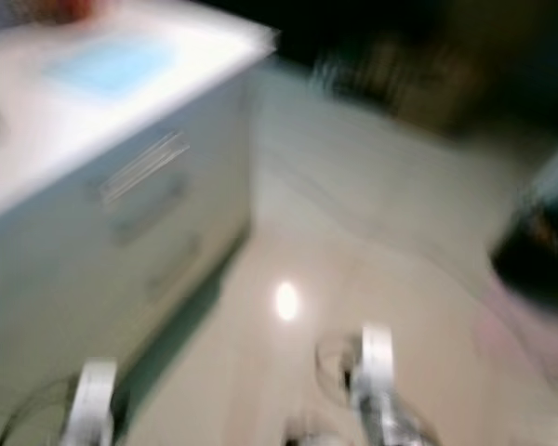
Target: Kitchen organization
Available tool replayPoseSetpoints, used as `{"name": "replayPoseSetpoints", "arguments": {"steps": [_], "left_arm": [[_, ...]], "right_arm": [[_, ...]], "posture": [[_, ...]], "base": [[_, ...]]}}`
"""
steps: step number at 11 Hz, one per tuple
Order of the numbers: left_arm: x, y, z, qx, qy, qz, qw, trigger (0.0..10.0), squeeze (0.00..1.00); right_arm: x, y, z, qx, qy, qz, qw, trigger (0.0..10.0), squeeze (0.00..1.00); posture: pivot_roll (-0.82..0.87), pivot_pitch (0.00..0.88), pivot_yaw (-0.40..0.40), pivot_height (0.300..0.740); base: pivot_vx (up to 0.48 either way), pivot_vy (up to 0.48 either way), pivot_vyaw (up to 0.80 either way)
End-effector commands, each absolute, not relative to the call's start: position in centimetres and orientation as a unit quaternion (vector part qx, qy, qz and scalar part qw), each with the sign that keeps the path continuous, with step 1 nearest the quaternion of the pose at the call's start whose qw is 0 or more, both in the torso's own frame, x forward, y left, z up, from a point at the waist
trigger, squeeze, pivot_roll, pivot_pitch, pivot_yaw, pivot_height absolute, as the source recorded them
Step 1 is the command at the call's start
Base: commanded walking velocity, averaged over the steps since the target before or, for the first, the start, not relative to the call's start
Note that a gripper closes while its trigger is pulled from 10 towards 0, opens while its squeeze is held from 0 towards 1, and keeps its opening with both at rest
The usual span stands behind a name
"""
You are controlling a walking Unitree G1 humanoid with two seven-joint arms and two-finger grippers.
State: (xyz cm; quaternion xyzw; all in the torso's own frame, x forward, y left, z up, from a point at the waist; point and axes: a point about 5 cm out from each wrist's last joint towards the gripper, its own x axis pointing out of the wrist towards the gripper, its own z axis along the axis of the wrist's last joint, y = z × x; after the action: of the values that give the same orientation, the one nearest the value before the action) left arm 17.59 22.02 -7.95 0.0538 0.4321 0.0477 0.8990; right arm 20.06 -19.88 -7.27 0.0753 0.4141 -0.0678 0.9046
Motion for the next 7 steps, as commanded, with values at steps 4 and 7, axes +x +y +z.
{"name": "replayPoseSetpoints", "arguments": {"steps": [4,7], "left_arm": [[16.57,21.88,-8.43,0.056,0.442,0.044,0.894,10.0,0.0],[16.49,21.81,-8.45,0.045,0.44,0.046,0.896,10.0,0.0]], "right_arm": [[19.49,-19.92,-7.6,0.08,0.425,-0.076,0.898,10.0,0.0],[19.38,-19.9,-7.66,0.08,0.427,-0.076,0.898,10.0,0.0]], "posture": [[0.06,0.098,0.026,0.74],[0.05,0.078,0.033,0.74]], "base": [[0.0,0.0,-0.77],[0.0,0.0,-0.77]]}}
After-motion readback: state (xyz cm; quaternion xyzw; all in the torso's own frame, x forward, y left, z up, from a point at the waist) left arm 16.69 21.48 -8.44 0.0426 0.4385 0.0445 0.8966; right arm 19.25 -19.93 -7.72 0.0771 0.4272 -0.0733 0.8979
